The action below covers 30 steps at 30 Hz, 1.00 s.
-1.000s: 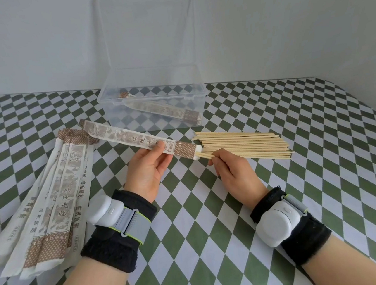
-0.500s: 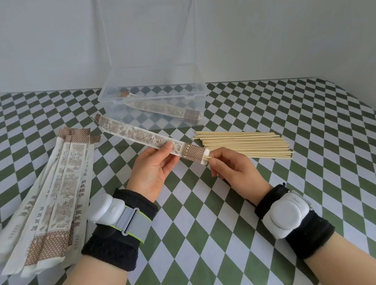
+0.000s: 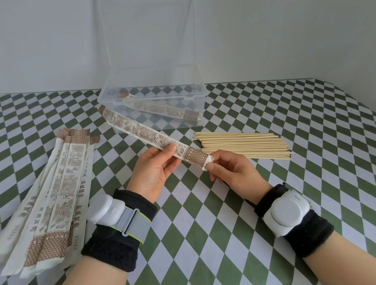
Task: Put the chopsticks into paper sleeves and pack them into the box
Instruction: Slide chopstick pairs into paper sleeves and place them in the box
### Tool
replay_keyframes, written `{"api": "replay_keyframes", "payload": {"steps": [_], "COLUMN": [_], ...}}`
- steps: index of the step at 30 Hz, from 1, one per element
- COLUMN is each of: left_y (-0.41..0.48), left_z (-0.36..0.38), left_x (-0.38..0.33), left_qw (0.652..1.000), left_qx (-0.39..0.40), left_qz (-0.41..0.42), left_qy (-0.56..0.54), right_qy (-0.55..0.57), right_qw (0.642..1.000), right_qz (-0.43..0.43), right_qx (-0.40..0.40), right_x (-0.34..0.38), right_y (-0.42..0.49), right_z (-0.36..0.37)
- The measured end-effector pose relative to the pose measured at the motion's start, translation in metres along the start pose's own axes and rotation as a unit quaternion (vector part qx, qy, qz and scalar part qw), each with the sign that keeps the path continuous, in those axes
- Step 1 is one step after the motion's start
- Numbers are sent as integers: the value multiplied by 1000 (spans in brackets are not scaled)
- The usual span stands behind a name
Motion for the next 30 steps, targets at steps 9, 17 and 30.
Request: {"api": "replay_keyframes", "payload": {"steps": [9, 17, 30], "left_y": [1, 2, 0], "left_z": [2, 0, 0], "left_x": [1, 3, -2], "left_qw": [1000, 999, 998], "left_qx": [15, 23, -1], "left_qz": [2, 19, 57], "left_qy": [8, 35, 28], "right_qy": [-4, -14, -86], "right_qw": [1000, 1000, 991], "right_qz": [13, 13, -15], "right_qx": [-10, -24, -102], "right_x": [-1, 8, 53], "right_y": [0, 2, 45], "right_z": [0, -2, -11]}}
Point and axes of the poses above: each hand's wrist, its own y-axis towards the middle knuckle, its own z-axis out of the palm, x = y × z, the point moved 4 cm from there along y, towards the middle knuckle, and after that the axes turned 5 degrees about -x, right-handed, at the moved point
